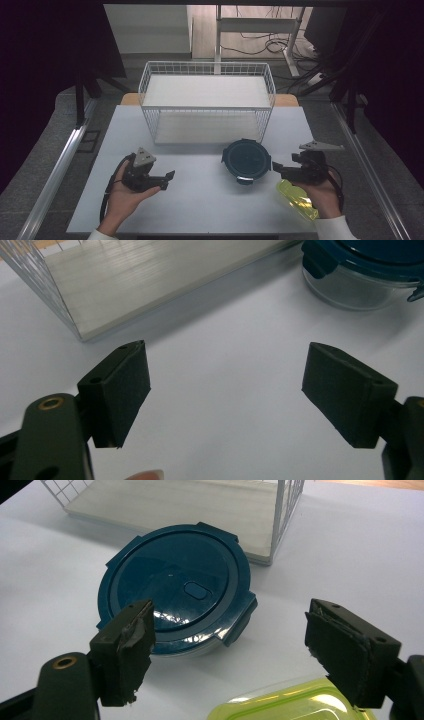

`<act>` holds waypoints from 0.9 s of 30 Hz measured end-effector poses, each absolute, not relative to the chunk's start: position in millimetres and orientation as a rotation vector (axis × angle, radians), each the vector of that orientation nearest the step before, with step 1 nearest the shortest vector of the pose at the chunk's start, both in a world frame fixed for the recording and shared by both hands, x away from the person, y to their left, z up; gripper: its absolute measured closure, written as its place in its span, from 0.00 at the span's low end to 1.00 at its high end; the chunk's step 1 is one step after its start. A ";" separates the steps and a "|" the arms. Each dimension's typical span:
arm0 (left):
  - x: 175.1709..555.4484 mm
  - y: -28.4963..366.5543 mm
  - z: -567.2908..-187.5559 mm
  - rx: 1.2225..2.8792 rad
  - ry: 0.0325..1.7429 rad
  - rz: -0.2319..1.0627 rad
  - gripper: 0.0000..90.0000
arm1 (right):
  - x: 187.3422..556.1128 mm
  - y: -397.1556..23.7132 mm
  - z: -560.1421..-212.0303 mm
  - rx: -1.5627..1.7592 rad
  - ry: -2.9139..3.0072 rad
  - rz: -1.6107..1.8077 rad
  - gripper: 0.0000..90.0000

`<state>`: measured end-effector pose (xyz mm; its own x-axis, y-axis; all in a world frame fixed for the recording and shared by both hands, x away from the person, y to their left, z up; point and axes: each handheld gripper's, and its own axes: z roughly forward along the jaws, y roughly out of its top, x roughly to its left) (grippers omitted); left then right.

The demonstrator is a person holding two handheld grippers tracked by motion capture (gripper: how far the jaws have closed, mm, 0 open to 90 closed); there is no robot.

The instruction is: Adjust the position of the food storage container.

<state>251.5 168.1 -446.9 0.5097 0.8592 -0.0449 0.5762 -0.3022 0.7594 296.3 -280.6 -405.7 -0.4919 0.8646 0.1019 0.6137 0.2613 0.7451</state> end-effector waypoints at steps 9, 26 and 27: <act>255.1 168.9 -442.4 1.999 1.164 0.479 0.21 | 291.1 -277.7 -404.5 1.371 2.202 1.085 0.28; 256.2 179.2 -438.0 1.977 1.176 0.461 0.21 | 295.8 -254.2 -401.7 1.387 2.233 1.028 0.37; 256.2 179.2 -438.0 1.977 1.176 0.461 0.21 | 297.7 -251.2 -401.0 1.384 2.235 1.016 0.38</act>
